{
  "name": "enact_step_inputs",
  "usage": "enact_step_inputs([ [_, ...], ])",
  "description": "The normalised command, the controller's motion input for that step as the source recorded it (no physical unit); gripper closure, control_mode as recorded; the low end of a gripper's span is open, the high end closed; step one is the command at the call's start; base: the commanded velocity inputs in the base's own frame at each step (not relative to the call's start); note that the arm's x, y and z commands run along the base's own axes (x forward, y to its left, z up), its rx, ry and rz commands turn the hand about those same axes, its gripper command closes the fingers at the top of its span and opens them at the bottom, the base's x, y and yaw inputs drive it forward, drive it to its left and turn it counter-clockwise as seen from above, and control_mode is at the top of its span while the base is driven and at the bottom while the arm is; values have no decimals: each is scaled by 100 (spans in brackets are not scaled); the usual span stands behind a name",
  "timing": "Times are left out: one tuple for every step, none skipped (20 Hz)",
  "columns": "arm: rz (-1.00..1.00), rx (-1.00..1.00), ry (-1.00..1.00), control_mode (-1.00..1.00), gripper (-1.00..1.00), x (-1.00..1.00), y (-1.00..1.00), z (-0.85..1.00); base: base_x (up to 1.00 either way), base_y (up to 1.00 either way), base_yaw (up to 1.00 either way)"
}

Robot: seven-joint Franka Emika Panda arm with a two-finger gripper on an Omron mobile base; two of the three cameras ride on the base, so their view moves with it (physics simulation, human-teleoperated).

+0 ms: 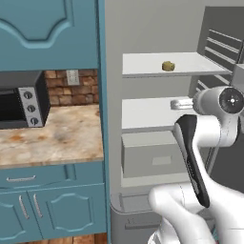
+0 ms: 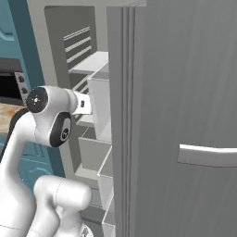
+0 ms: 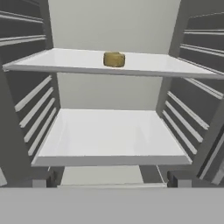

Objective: Retrieve the sausage and cheese from the fridge and place them on the cutting board on the counter.

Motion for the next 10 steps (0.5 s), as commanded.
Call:
enact_step_inputs([
  [7, 0, 12, -100, -100, 8, -6, 66, 0, 0, 0],
  [5, 0, 17, -100, -100, 6, -7, 64, 0, 0, 0],
  [4, 0, 18, -100, -100, 6, -4, 62, 0, 0, 0],
  [5, 0, 16, -100, -100, 6, -5, 60, 0, 0, 0],
  [5, 0, 15, -100, -100, 7, -5, 58, 0, 0, 0],
  [6, 0, 13, -100, -100, 11, -6, 54, 0, 0, 0],
  [1, -1, 9, -100, -100, 19, -8, 44, 0, 0, 0],
  [0, -13, 0, -100, -100, 31, -4, 28, 0, 0, 0],
  [0, -15, 0, -100, -100, 29, -4, 31, 0, 0, 0],
  [0, -7, 0, -100, -100, 26, -9, 41, 0, 0, 0],
])
